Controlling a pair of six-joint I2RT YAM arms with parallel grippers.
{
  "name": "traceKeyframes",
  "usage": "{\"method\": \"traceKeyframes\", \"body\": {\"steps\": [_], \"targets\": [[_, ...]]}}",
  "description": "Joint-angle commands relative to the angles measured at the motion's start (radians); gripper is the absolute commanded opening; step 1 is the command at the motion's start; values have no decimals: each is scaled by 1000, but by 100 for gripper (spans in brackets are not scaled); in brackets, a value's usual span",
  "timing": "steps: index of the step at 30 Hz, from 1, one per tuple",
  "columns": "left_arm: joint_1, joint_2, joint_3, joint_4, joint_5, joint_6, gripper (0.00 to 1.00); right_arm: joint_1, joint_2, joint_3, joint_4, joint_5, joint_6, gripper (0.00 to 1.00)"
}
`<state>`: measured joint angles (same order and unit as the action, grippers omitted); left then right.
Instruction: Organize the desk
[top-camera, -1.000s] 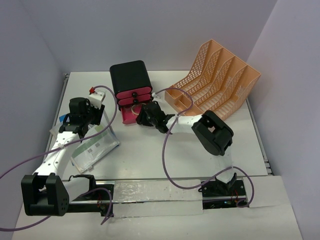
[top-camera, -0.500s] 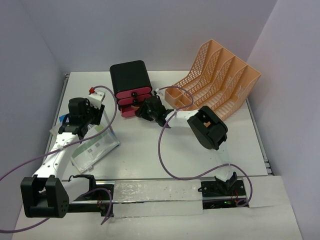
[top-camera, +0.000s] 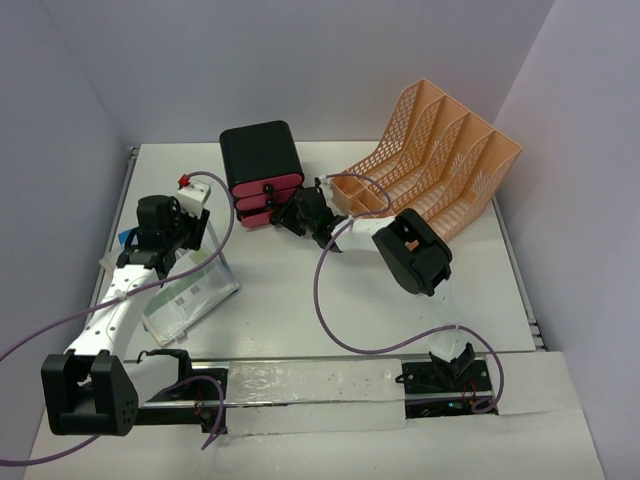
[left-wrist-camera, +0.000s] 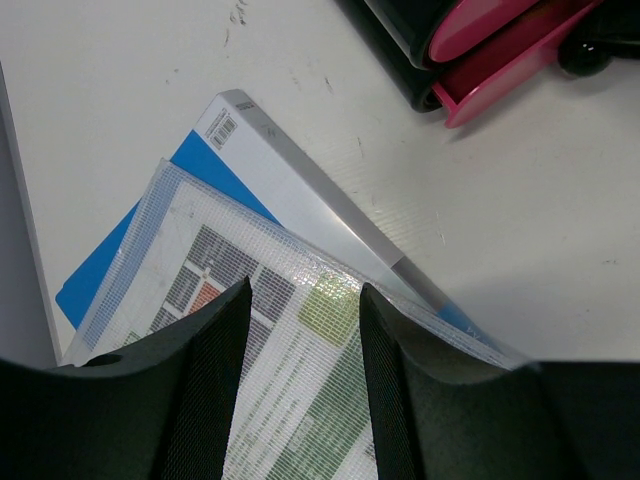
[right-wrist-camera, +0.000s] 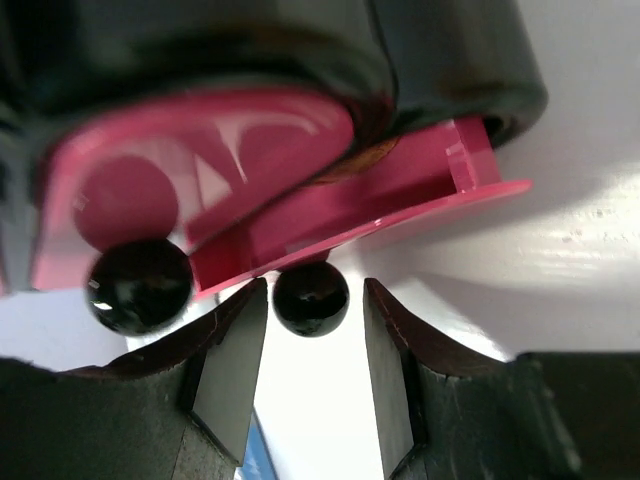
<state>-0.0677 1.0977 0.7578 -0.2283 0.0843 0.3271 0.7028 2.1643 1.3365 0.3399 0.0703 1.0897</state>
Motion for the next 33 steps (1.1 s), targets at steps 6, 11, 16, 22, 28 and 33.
{"method": "traceKeyframes", "body": {"steps": [6,11,16,22,28,33], "targets": [[11,-19,11,15,26,16,55,-14,32,67,67,105,68,50],[14,-17,6,21,27,21,55,-13,25,59,65,120,68,50],[16,-12,6,20,32,21,55,-14,-2,4,139,156,61,43],[19,-14,3,21,29,24,55,-14,-11,-41,242,160,66,34],[19,-10,4,18,35,24,55,-12,-27,-73,297,141,37,40],[20,-7,5,15,35,27,55,-11,-58,-122,323,148,38,39]]}}
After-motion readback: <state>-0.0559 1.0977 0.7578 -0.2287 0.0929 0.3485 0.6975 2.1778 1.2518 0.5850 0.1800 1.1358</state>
